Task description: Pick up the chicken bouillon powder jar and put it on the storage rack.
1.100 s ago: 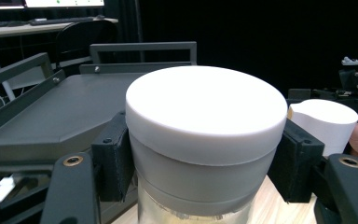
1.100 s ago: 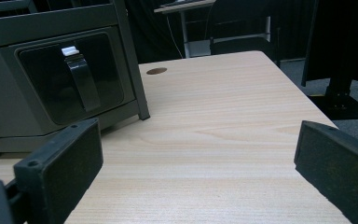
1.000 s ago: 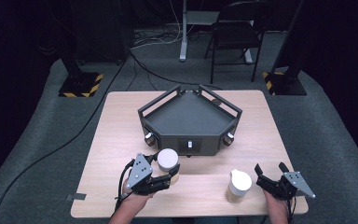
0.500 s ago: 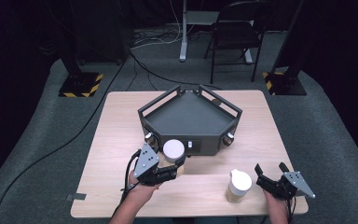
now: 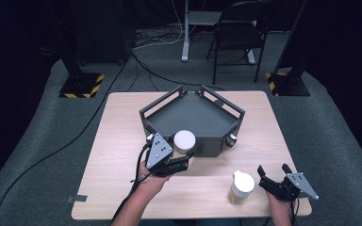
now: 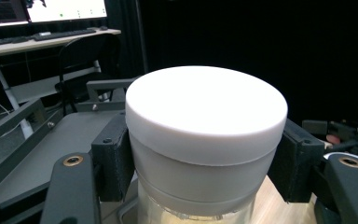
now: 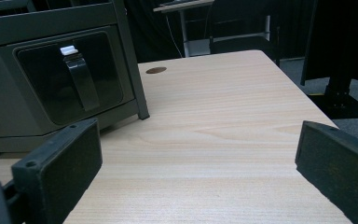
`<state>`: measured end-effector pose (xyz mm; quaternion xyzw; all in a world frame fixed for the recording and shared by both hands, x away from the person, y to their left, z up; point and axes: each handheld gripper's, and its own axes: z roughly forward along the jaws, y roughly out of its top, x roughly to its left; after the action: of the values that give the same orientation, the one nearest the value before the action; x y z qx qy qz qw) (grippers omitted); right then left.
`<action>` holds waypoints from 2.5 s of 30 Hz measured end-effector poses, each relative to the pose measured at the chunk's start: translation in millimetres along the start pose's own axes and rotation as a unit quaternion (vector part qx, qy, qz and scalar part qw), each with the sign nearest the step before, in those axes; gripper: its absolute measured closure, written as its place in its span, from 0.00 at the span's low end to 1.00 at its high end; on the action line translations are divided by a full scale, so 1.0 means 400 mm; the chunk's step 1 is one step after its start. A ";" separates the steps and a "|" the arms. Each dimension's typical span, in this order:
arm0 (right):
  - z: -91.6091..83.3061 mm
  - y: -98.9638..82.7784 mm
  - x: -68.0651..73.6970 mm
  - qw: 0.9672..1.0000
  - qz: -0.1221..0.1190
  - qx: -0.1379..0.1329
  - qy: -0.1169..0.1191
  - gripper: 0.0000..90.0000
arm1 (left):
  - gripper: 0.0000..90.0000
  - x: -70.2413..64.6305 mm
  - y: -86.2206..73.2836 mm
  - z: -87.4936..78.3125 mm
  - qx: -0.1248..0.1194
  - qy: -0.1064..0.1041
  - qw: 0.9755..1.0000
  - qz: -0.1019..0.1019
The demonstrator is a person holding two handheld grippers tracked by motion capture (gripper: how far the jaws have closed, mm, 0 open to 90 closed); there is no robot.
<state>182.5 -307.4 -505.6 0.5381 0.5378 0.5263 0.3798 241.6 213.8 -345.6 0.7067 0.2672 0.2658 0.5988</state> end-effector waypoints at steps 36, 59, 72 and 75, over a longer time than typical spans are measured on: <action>0.005 0.004 0.002 1.000 -0.002 0.005 0.000 0.00 | 0.37 -0.016 0.162 0.118 -0.002 0.052 0.998 0.026; 0.003 0.003 -0.002 1.000 0.001 0.003 0.004 0.00 | 0.37 0.009 0.173 0.181 0.007 0.118 0.993 0.007; 0.004 0.004 -0.005 1.000 0.000 0.005 0.008 0.00 | 0.37 0.037 0.165 0.217 0.030 0.145 0.989 -0.007; 0.004 0.004 -0.006 1.000 0.001 0.004 0.008 0.00 | 0.37 0.049 0.160 0.228 0.037 0.145 0.989 -0.008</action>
<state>184.6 -309.6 -504.7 0.5359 0.5427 0.5287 0.3726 322.7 154.1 -294.2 0.6806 0.3661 0.3505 0.5290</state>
